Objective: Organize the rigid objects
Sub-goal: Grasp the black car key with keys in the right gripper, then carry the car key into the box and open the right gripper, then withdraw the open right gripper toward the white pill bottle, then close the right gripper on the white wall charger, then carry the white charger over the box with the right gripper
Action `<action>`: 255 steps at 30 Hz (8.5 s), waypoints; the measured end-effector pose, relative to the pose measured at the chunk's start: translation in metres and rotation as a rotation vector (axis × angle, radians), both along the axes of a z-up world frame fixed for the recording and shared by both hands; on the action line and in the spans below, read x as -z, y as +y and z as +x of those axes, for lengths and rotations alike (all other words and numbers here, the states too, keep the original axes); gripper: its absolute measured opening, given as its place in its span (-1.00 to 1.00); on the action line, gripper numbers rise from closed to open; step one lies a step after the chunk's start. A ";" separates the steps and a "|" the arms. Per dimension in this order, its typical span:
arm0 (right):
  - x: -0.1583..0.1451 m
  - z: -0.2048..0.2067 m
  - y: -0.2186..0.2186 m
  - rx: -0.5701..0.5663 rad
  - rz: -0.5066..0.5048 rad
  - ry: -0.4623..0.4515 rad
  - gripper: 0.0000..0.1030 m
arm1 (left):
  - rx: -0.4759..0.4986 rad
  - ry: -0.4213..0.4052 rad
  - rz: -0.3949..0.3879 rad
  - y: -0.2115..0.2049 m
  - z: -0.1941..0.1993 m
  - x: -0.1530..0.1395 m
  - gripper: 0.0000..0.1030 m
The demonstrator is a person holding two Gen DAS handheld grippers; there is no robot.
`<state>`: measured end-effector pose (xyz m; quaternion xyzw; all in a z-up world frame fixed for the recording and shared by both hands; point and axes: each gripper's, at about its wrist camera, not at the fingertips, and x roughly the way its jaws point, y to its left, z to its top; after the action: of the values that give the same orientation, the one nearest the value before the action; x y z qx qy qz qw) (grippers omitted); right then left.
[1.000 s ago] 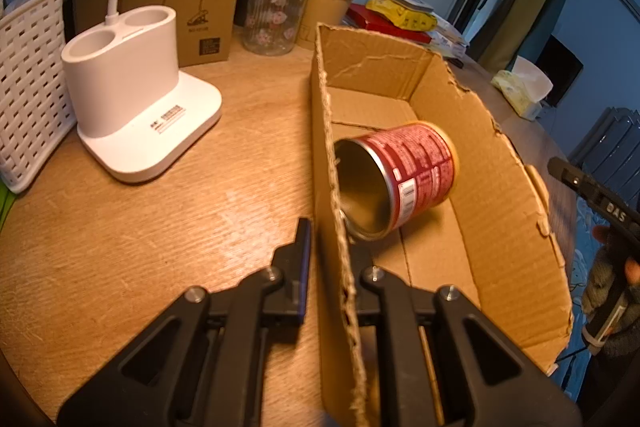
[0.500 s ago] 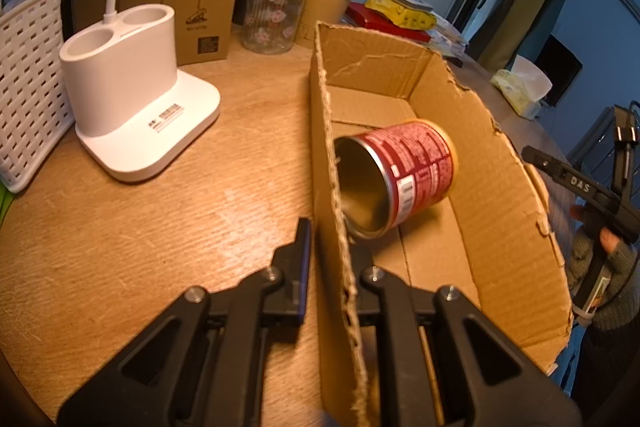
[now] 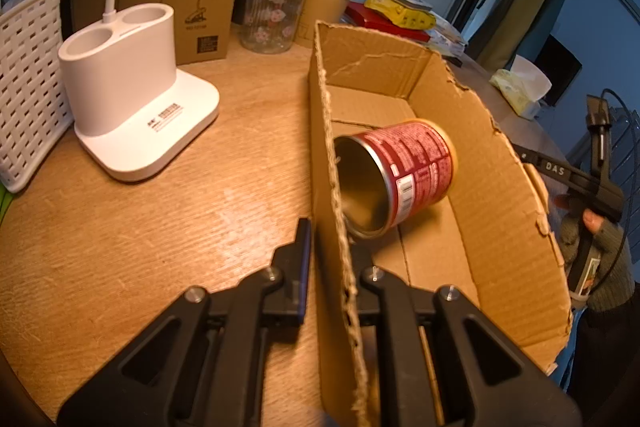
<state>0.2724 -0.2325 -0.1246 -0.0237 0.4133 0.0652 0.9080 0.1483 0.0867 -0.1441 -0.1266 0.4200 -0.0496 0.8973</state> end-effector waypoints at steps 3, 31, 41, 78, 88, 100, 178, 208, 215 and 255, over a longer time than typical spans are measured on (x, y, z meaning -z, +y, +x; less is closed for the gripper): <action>0.005 0.004 0.001 -0.002 0.001 0.015 0.08 | 0.001 0.000 -0.001 0.000 0.000 0.000 -0.78; -0.020 -0.020 -0.001 0.000 0.007 -0.040 -0.26 | 0.001 0.002 -0.001 -0.001 0.000 0.001 -0.78; -0.040 -0.034 -0.002 -0.004 0.018 -0.080 -0.26 | 0.001 0.002 -0.001 -0.001 0.000 0.001 -0.78; -0.125 -0.121 0.099 -0.316 0.078 -0.223 -0.26 | 0.001 0.003 -0.001 -0.001 0.000 0.000 -0.77; -0.109 -0.140 0.141 -0.422 0.105 -0.171 -0.26 | 0.001 0.003 -0.001 -0.001 0.000 0.000 -0.77; -0.076 -0.144 0.159 -0.437 0.043 -0.127 -0.26 | 0.001 0.003 -0.001 -0.002 0.000 0.000 -0.78; -0.034 -0.061 0.056 -0.120 -0.012 -0.044 -0.05 | -0.001 0.007 0.005 0.000 0.002 0.000 -0.77; 0.004 -0.020 0.061 -0.120 -0.033 0.026 0.02 | 0.001 0.007 0.002 -0.002 0.000 -0.001 -0.76; 0.003 -0.026 0.059 -0.116 -0.029 0.030 0.00 | 0.001 0.007 0.002 -0.002 0.000 -0.001 -0.76; -0.089 -0.101 0.082 -0.220 0.009 -0.152 -0.03 | 0.002 0.007 0.002 -0.002 0.001 -0.001 -0.76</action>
<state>0.1710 -0.1505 -0.0352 -0.0695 0.3380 0.1643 0.9241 0.1494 0.0852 -0.1435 -0.1256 0.4234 -0.0496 0.8958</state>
